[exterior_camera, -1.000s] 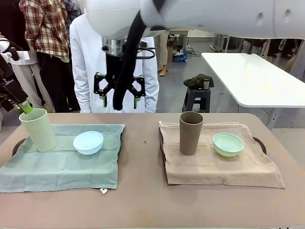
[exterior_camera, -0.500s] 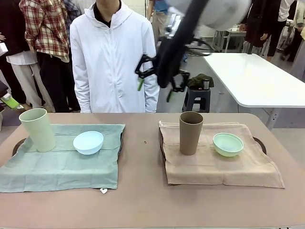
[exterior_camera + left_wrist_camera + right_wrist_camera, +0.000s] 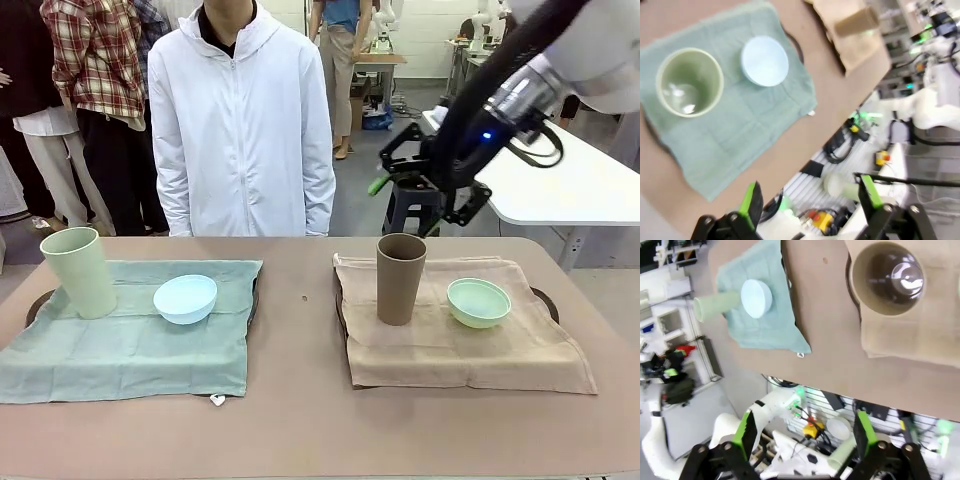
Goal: Set up a tray with a mat and arrange the tableware.
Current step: Place the Picnic Bowl and Reusable plastic cup back onto the Handle tray in front of the human's position.
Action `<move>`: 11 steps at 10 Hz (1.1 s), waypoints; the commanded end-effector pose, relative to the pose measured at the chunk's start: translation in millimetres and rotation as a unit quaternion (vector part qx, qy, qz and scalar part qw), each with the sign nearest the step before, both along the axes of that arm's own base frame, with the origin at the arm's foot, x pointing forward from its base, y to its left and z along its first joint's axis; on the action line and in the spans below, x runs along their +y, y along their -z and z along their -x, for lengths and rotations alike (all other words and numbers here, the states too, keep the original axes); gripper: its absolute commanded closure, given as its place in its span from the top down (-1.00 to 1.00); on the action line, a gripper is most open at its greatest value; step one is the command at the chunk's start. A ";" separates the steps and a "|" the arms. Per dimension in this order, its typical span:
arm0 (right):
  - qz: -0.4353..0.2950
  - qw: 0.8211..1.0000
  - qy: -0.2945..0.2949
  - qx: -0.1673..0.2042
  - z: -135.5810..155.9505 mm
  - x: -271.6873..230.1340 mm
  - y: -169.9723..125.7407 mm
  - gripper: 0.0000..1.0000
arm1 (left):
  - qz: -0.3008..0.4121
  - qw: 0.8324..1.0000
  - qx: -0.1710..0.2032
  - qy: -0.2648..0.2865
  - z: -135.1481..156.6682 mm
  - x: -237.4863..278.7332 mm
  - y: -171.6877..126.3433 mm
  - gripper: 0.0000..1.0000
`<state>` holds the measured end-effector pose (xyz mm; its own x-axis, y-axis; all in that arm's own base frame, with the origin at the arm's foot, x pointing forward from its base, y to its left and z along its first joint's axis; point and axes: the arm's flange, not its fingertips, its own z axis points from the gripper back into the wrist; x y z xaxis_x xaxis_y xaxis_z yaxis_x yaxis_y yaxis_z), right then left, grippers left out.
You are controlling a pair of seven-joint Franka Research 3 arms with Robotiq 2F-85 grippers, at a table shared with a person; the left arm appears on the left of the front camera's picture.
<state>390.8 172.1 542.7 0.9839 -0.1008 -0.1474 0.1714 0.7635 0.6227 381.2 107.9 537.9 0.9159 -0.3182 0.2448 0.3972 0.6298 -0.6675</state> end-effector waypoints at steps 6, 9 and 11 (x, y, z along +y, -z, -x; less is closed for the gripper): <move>-0.154 0.972 0.174 -0.043 54.8 -151.7 35.3 1.00 | 0.084 0.986 -0.104 -0.098 14.6 60.0 27.3 1.00; -0.179 0.952 0.233 -0.089 88.3 -215.8 33.8 1.00 | 0.066 0.990 -0.090 -0.091 16.4 45.2 41.2 1.00; -0.160 0.958 0.229 -0.064 72.2 -208.8 22.0 1.00 | 0.056 0.986 -0.091 -0.129 21.3 36.5 41.0 1.00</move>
<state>314.9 -58.6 524.1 0.8213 -0.5560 -0.1276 0.3779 0.3628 0.8518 368.0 151.7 494.8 0.8992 -0.0971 0.4266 0.3880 0.6277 -0.6749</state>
